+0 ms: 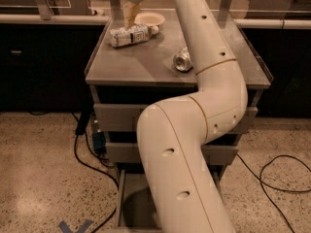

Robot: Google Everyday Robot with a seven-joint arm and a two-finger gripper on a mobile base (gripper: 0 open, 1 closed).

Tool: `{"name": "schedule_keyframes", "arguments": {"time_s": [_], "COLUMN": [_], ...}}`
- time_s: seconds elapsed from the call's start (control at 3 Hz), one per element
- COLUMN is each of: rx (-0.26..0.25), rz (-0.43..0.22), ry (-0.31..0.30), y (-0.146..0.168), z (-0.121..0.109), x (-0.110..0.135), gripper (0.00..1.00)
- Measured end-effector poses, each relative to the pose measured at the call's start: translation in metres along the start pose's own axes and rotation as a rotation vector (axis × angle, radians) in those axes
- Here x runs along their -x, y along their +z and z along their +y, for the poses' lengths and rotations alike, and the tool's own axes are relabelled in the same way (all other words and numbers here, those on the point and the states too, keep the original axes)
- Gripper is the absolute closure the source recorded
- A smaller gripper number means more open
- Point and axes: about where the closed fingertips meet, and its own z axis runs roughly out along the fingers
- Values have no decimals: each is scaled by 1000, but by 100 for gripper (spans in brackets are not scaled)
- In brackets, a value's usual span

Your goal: Place blue plastic bottle into bottom drawer

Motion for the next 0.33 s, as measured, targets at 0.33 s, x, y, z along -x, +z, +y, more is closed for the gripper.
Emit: {"name": "schedule_keyframes", "arguments": {"time_s": [0.33], "rx": [-81], "rz": [118], "ry": [-108], "y": [-58], "z": [-59], "x": [2], "gripper": [0]}}
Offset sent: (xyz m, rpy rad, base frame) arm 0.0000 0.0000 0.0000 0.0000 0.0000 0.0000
